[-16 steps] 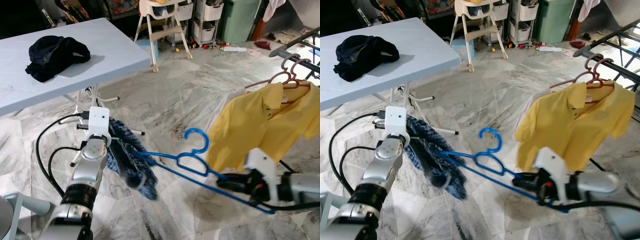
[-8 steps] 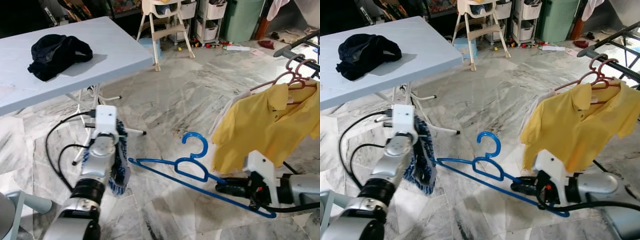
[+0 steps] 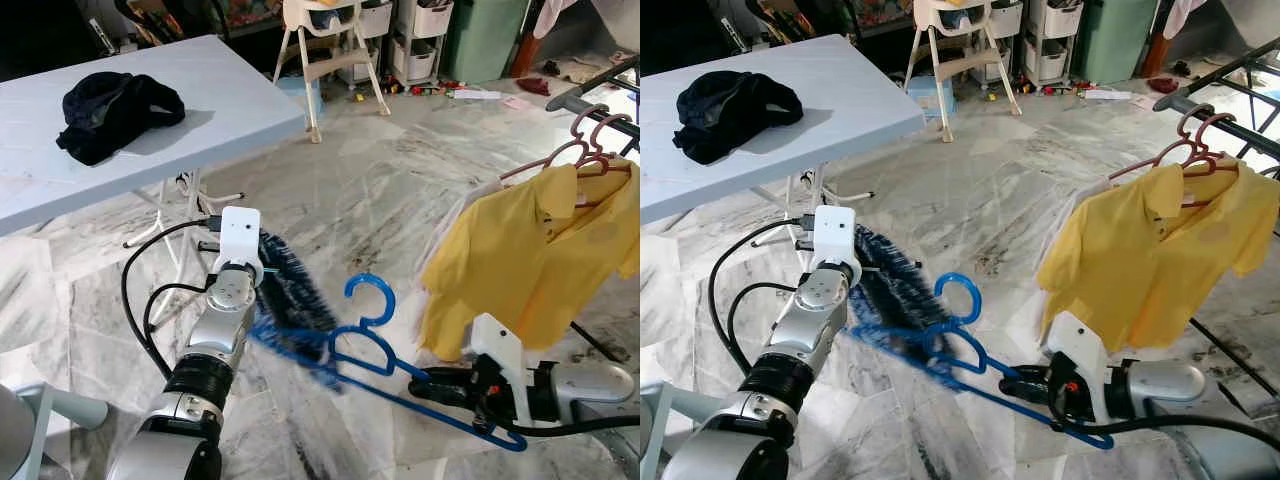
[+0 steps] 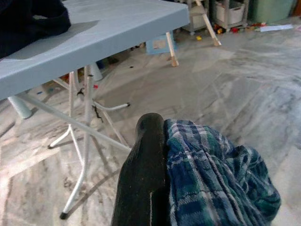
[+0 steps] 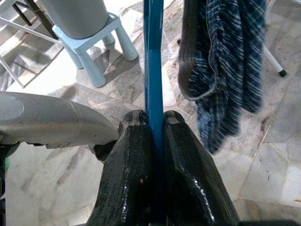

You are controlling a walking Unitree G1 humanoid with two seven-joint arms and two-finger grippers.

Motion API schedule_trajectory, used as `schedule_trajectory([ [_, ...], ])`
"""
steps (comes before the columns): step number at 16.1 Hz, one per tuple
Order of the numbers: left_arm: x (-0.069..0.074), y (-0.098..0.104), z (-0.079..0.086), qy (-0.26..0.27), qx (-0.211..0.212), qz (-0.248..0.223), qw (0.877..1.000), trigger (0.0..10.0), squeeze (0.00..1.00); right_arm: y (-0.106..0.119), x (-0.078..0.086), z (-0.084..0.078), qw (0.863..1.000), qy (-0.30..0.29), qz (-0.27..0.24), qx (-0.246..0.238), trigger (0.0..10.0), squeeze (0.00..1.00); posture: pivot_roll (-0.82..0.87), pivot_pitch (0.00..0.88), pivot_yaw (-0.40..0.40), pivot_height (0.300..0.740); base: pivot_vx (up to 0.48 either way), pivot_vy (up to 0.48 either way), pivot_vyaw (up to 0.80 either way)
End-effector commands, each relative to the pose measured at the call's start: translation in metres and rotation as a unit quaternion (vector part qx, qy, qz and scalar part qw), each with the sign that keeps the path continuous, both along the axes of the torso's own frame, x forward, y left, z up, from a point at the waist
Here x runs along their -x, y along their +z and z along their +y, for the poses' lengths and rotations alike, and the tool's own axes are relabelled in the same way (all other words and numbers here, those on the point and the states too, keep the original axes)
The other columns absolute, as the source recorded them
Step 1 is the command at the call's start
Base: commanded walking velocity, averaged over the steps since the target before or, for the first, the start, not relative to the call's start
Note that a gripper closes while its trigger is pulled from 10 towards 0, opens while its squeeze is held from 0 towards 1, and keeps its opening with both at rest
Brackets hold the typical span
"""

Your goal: Hang hanger

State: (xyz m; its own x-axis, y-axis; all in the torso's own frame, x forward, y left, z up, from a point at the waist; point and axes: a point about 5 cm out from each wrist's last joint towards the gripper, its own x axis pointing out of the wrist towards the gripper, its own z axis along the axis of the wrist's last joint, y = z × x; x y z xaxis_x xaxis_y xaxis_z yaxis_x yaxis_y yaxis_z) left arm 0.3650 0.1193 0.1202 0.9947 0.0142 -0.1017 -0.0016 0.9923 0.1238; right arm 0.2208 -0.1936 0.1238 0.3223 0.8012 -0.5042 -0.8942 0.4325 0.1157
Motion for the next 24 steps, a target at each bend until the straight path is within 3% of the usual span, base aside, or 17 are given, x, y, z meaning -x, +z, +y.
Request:
schedule_trajectory([
  [1, -0.001, 0.007, 0.002, -0.002, -0.001, -0.011, 1.000, 10.0, 0.00, 0.005, 0.001, 0.005, 1.000, 0.004, -0.010, -0.004, 10.0, 0.00, -0.15, 0.080, 0.087, 0.740, 0.000, 0.000, 0.00],
  [8, 0.004, 0.004, 0.006, -0.013, -0.008, -0.009, 1.000, 10.0, 0.00, 0.007, -0.005, -0.009, 1.000, -0.017, -0.022, 0.009, 10.0, 0.00, -0.14, 0.079, 0.087, 0.740, 0.000, 0.000, 0.00],
  [15, 0.008, 0.005, 0.003, -0.023, -0.005, -0.007, 1.000, 10.0, 0.00, -0.001, -0.013, -0.003, 0.998, -0.049, -0.042, 0.014, 10.0, 0.00, -0.14, 0.081, 0.088, 0.740, 0.000, 0.000, 0.00],
  [17, 0.010, 0.009, -0.003, -0.029, -0.003, -0.005, 1.000, 10.0, 0.00, -0.004, -0.026, 0.004, 0.993, -0.097, -0.064, 0.012, 10.0, 0.00, -0.14, 0.080, 0.087, 0.740, 0.000, 0.000, 0.00],
  [22, 0.014, 0.005, -0.011, -0.035, 0.001, 0.008, 0.999, 10.0, 0.00, -0.008, -0.033, 0.024, 0.990, -0.117, -0.073, -0.017, 10.0, 0.00, -0.14, 0.072, 0.087, 0.740, 0.000, 0.000, 0.00],
  [24, 0.015, 0.009, -0.021, -0.053, 0.010, 0.001, 0.999, 10.0, 0.00, -0.013, -0.034, 0.035, 0.991, -0.116, -0.065, -0.032, 10.0, 0.00, -0.13, 0.067, 0.083, 0.740, 0.000, 0.000, 0.00],
])
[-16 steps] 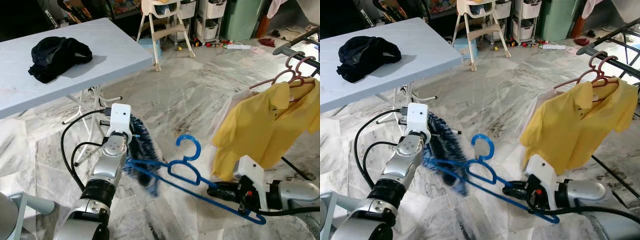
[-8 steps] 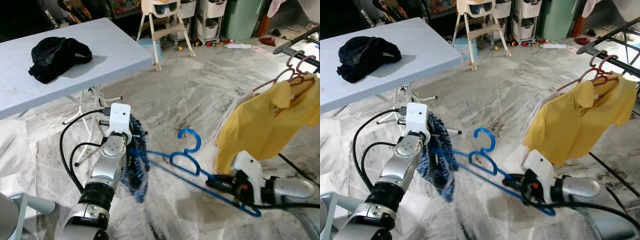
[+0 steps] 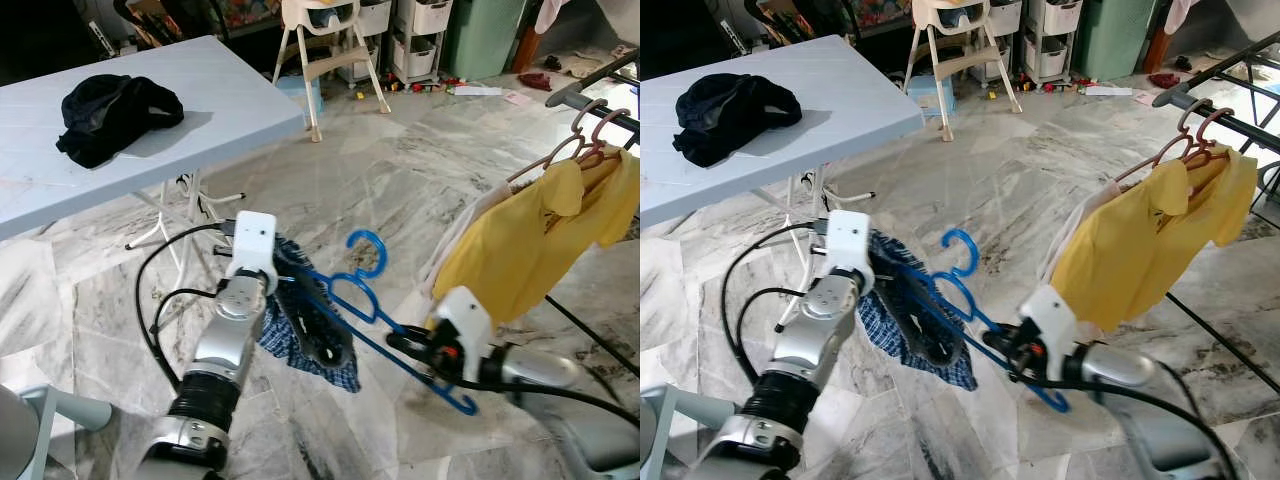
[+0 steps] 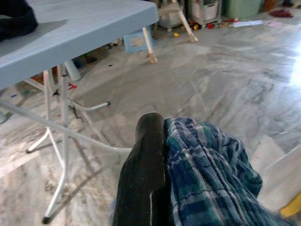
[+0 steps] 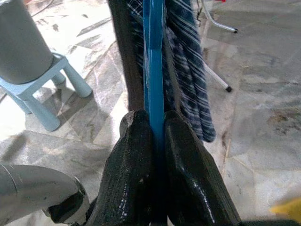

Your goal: Hang hanger

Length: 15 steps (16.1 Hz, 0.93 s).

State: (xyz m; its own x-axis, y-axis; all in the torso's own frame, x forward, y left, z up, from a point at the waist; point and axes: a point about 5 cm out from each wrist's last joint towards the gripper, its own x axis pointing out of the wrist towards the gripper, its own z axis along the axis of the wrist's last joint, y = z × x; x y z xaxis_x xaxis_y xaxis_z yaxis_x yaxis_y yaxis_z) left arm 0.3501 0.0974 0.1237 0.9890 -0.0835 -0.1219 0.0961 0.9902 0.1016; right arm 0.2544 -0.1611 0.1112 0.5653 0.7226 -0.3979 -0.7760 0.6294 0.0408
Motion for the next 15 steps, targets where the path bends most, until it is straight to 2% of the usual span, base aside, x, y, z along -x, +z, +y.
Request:
schedule_trajectory([
  [1, 0.000, 0.006, -0.001, -0.009, 0.003, -0.011, 1.000, 10.0, 0.00, -0.001, -0.001, 0.004, 1.000, 0.007, 0.002, -0.002, 10.0, 0.00, -0.13, 0.067, 0.083, 0.740, 0.000, 0.000, 0.00],
  [4, 0.004, 0.010, -0.023, -0.068, 0.005, -0.020, 0.997, 10.0, 0.00, -0.006, -0.008, 0.029, 0.999, 0.019, 0.010, -0.039, 10.0, 0.00, -0.13, 0.058, 0.081, 0.740, 0.000, 0.000, 0.00],
  [6, 0.011, 0.010, -0.034, -0.104, 0.002, -0.021, 0.994, 10.0, 0.00, -0.002, -0.023, 0.040, 0.997, -0.024, -0.023, -0.069, 10.0, 0.00, -0.12, 0.054, 0.080, 0.740, 0.000, 0.000, 0.00],
  [9, 0.017, 0.008, -0.042, -0.118, 0.005, -0.018, 0.993, 10.0, 0.00, 0.002, -0.033, 0.047, 0.992, -0.063, -0.054, -0.092, 10.0, 0.00, -0.11, 0.050, 0.078, 0.740, 0.000, 0.000, 0.00],
  [11, 0.017, 0.003, -0.036, -0.087, -0.017, -0.013, 0.996, 10.0, 0.00, 0.010, -0.043, 0.046, 0.982, -0.117, -0.097, -0.109, 10.0, 0.00, -0.11, 0.053, 0.079, 0.740, 0.000, 0.000, 0.00],
  [13, 0.013, -0.001, -0.012, -0.032, -0.031, -0.010, 0.999, 10.0, 0.00, 0.013, -0.048, 0.035, 0.971, -0.168, -0.122, -0.115, 10.0, 0.00, -0.12, 0.056, 0.082, 0.740, 0.000, 0.000, 0.00],
  [15, 0.013, 0.002, -0.008, -0.035, -0.028, -0.012, 0.999, 10.0, 0.00, 0.010, -0.050, 0.027, 0.964, -0.201, -0.131, -0.109, 10.0, 0.00, -0.12, 0.060, 0.086, 0.740, 0.000, 0.000, 0.00],
])
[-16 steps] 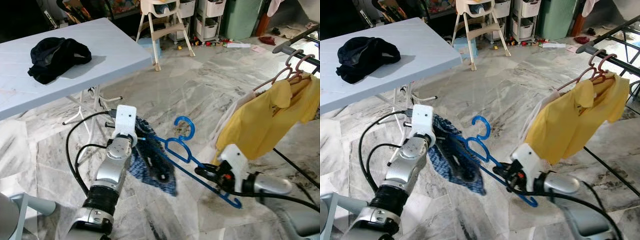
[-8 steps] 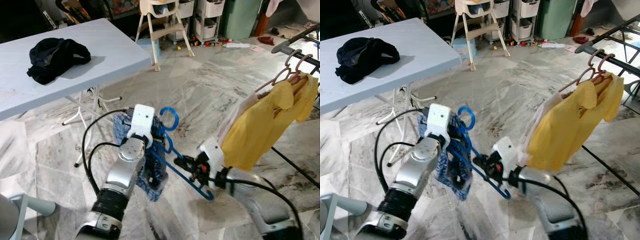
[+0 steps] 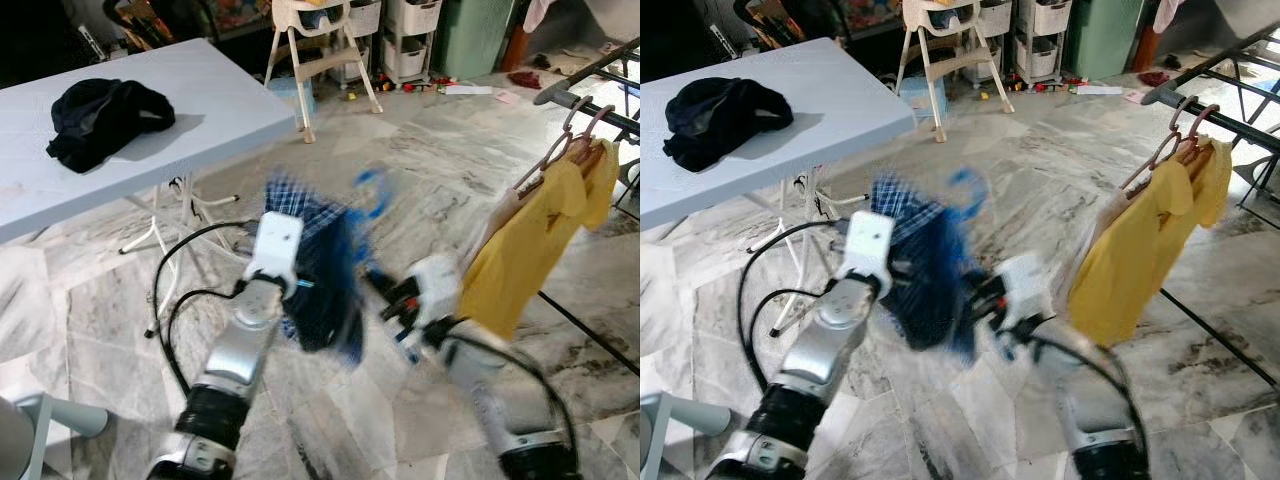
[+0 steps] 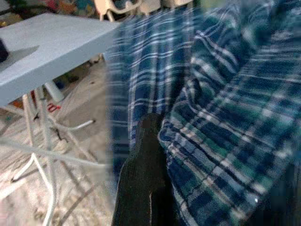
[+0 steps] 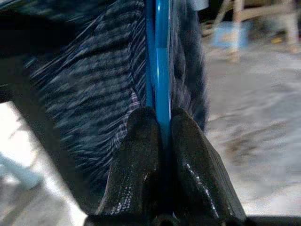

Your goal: Hang hanger

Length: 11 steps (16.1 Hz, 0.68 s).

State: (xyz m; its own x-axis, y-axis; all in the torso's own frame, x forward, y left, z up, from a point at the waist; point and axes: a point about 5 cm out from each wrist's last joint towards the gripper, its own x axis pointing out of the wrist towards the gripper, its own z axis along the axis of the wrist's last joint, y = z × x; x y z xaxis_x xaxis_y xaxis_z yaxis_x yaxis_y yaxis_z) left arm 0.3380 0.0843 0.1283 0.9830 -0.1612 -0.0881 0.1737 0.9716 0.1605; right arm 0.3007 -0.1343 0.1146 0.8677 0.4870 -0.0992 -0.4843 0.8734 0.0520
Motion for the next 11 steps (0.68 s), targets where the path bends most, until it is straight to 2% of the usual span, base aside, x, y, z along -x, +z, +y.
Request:
schedule_trajectory([
  [1, 0.001, -0.003, 0.005, 0.014, -0.004, 0.008, 1.000, 10.0, 0.00, 0.007, -0.005, 0.000, 1.000, -0.020, -0.022, -0.008, 10.0, 0.00, -0.12, 0.061, 0.088, 0.740, 0.000, 0.000, 0.00],
  [6, -0.004, -0.002, 0.009, 0.038, -0.012, 0.008, 0.999, 10.0, 0.00, 0.006, -0.005, 0.009, 0.999, -0.009, -0.029, -0.010, 10.0, 0.00, -0.12, 0.065, 0.085, 0.740, 0.000, 0.000, 0.00],
  [8, -0.008, 0.003, 0.011, 0.045, -0.008, 0.001, 0.999, 10.0, 0.00, 0.001, 0.005, 0.020, 0.998, 0.059, -0.010, -0.007, 10.0, 0.00, -0.12, 0.067, 0.084, 0.740, 0.000, 0.000, 0.00],
  [9, -0.009, 0.004, 0.011, 0.044, -0.008, 0.000, 0.999, 10.0, 0.00, -0.001, 0.007, 0.022, 0.997, 0.071, -0.008, -0.004, 10.0, 0.00, -0.12, 0.067, 0.084, 0.740, 0.000, 0.000, 0.00],
  [11, -0.013, 0.009, 0.013, 0.045, -0.007, -0.006, 0.999, 10.0, 0.00, -0.011, 0.028, 0.029, 0.987, 0.159, 0.024, 0.003, 10.0, 0.00, -0.12, 0.068, 0.083, 0.740, 0.000, 0.000, 0.00],
])
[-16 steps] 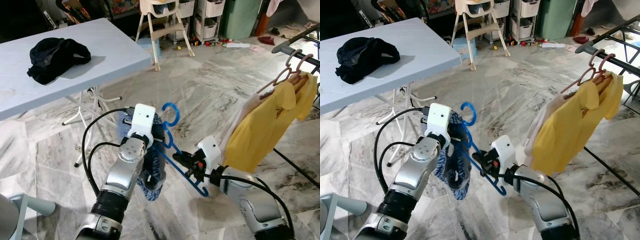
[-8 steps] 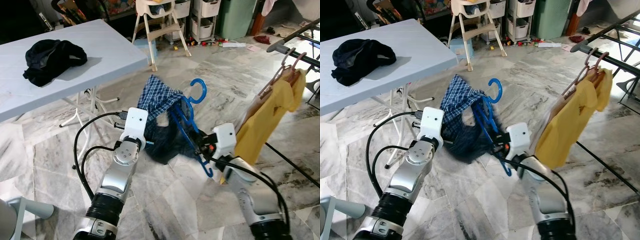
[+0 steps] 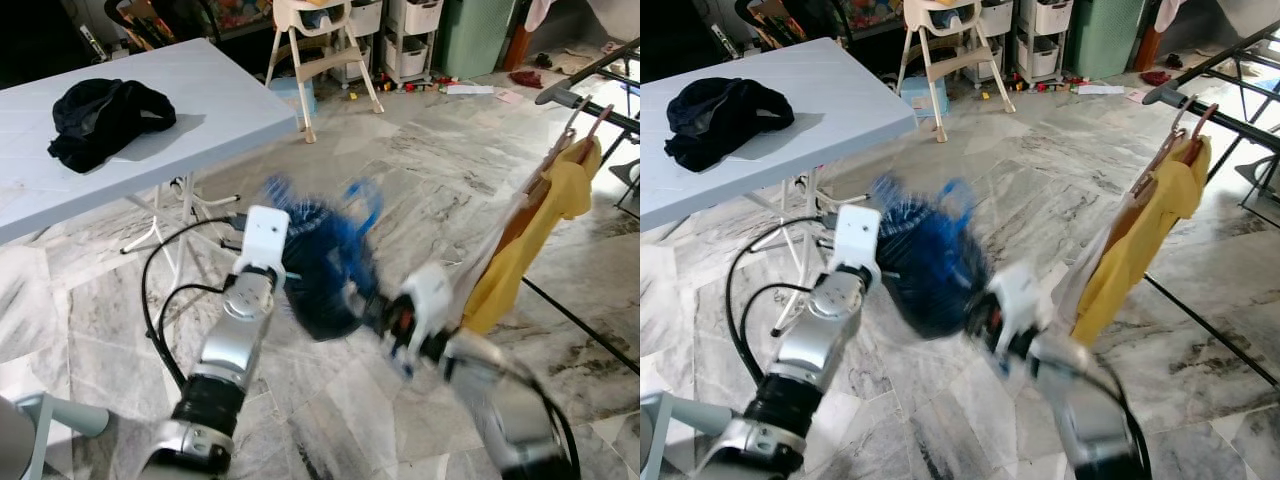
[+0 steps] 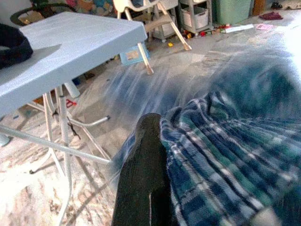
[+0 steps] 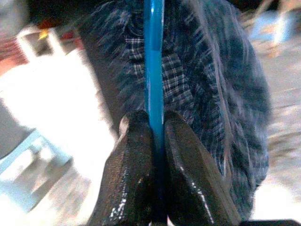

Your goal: Hang hanger

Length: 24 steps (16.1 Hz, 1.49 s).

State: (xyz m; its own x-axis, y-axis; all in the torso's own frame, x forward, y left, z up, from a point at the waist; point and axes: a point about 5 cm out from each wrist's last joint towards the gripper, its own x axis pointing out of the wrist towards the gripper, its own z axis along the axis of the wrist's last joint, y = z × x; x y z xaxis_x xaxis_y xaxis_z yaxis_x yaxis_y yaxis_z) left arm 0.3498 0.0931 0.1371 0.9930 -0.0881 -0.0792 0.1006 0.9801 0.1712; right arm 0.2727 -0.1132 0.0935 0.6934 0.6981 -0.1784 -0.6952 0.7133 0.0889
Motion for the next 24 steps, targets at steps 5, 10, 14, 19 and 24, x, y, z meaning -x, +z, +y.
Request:
schedule_trajectory([
  [5, -0.005, -0.003, 0.002, -0.013, -0.004, 0.018, 1.000, 10.0, 0.00, 0.011, 0.011, 0.002, 0.999, 0.042, -0.017, -0.011, 10.0, 0.00, -0.13, 0.071, 0.091, 0.740, 0.000, 0.000, 0.00],
  [10, -0.003, -0.004, -0.006, -0.026, 0.001, 0.028, 0.999, 10.0, 0.00, 0.011, 0.009, 0.006, 0.999, 0.023, -0.019, -0.021, 10.0, 0.00, -0.12, 0.074, 0.089, 0.740, 0.000, 0.000, 0.00],
  [14, 0.001, -0.007, -0.015, -0.045, 0.018, 0.033, 0.998, 10.0, 0.00, 0.015, 0.008, 0.012, 0.999, 0.025, -0.024, -0.039, 10.0, 0.00, -0.12, 0.072, 0.089, 0.740, 0.000, 0.000, 0.00],
  [19, -0.004, 0.000, -0.016, -0.042, 0.021, 0.026, 0.999, 10.0, 0.00, 0.023, 0.004, 0.018, 0.997, 0.026, -0.039, -0.059, 10.0, 0.00, -0.12, 0.069, 0.091, 0.740, 0.000, 0.000, 0.00],
  [24, -0.004, 0.000, -0.020, -0.051, 0.028, 0.025, 0.998, 10.0, 0.00, 0.020, 0.006, 0.016, 0.998, 0.025, -0.036, -0.054, 10.0, 0.00, -0.12, 0.069, 0.092, 0.740, 0.000, 0.000, 0.00],
])
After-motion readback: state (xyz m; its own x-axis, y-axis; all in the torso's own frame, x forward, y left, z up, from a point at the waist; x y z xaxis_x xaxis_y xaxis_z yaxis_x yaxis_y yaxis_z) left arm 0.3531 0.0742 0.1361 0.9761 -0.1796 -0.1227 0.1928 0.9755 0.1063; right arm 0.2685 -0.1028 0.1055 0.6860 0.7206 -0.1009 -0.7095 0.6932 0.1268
